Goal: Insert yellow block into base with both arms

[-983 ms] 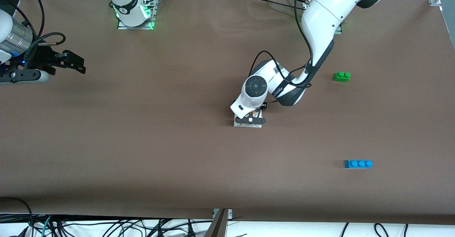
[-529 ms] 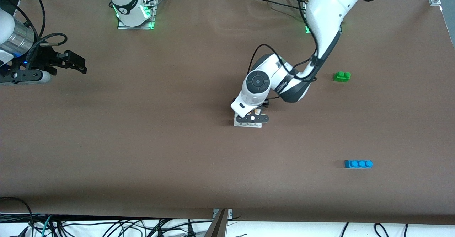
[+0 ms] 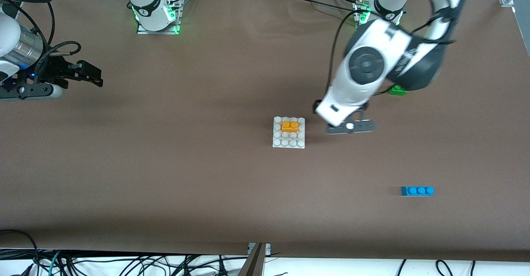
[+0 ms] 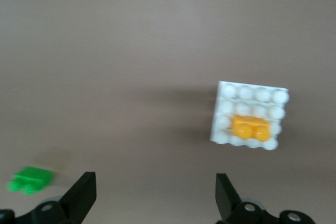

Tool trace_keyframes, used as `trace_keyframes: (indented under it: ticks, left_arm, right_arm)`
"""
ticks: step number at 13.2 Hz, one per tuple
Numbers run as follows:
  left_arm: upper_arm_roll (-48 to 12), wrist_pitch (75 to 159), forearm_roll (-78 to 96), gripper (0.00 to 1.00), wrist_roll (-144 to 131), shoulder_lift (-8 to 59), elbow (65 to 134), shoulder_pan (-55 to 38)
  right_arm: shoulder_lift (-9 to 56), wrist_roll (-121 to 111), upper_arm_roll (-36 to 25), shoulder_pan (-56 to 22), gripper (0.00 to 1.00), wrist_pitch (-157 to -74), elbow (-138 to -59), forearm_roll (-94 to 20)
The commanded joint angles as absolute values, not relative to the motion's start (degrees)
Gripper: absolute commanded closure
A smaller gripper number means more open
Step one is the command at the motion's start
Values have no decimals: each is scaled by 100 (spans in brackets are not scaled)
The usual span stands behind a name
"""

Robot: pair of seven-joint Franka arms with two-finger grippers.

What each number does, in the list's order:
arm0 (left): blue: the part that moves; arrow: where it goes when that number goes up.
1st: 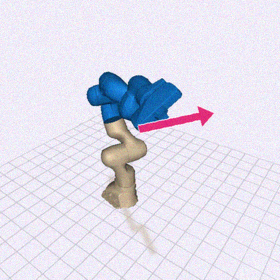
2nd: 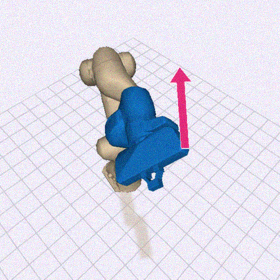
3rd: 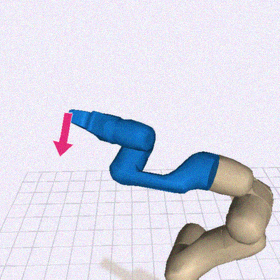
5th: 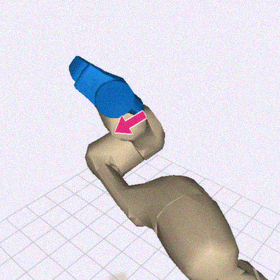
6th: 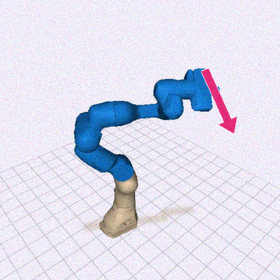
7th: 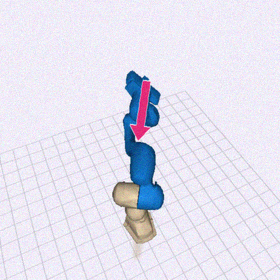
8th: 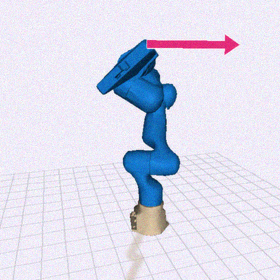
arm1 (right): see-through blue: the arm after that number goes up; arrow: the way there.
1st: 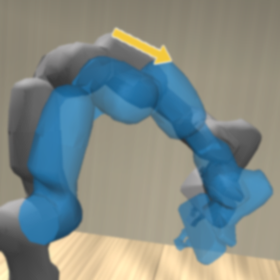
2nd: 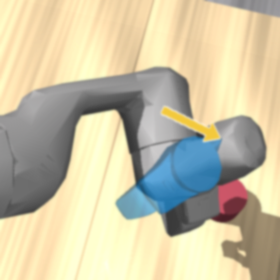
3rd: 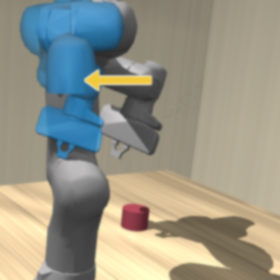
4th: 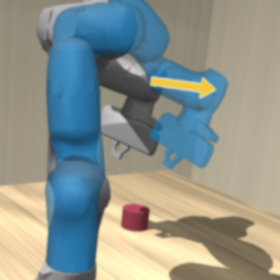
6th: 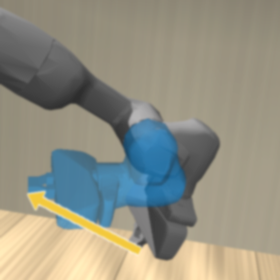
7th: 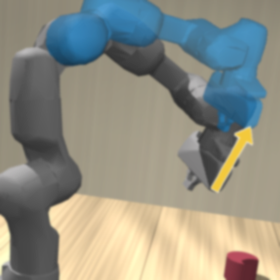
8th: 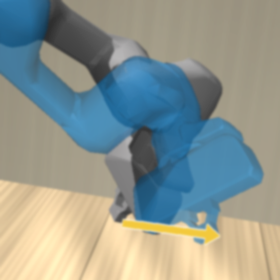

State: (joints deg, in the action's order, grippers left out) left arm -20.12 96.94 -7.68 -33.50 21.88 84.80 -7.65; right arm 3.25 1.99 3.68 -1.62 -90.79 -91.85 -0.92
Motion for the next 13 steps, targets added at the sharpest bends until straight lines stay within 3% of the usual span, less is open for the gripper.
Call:
trace_keyframes:
  ticks: [1,4,7,9,13]
  left_arm:
    - [-2013,9502,-633,0,-2726,1768,8604,-195]
    - [-1820,9475,-624,0,-1710,1321,8683,306]
    - [-593,9396,-572,0,-346,600,9121,-156]
    - [-195,9422,-204,0,-167,177,9490,-176]
    - [-62,9422,-62,0,-176,-70,9615,-167]
  right_arm:
    - [237,141,369,-158,0,-9062,-9237,-79]
    - [246,149,369,-158,0,-9062,-9237,-79]
    - [272,202,378,-167,0,-9105,-9246,-79]
    - [290,202,378,-228,0,-9114,-9246,-70]
    - [316,202,378,-237,0,-9123,-9237,-70]
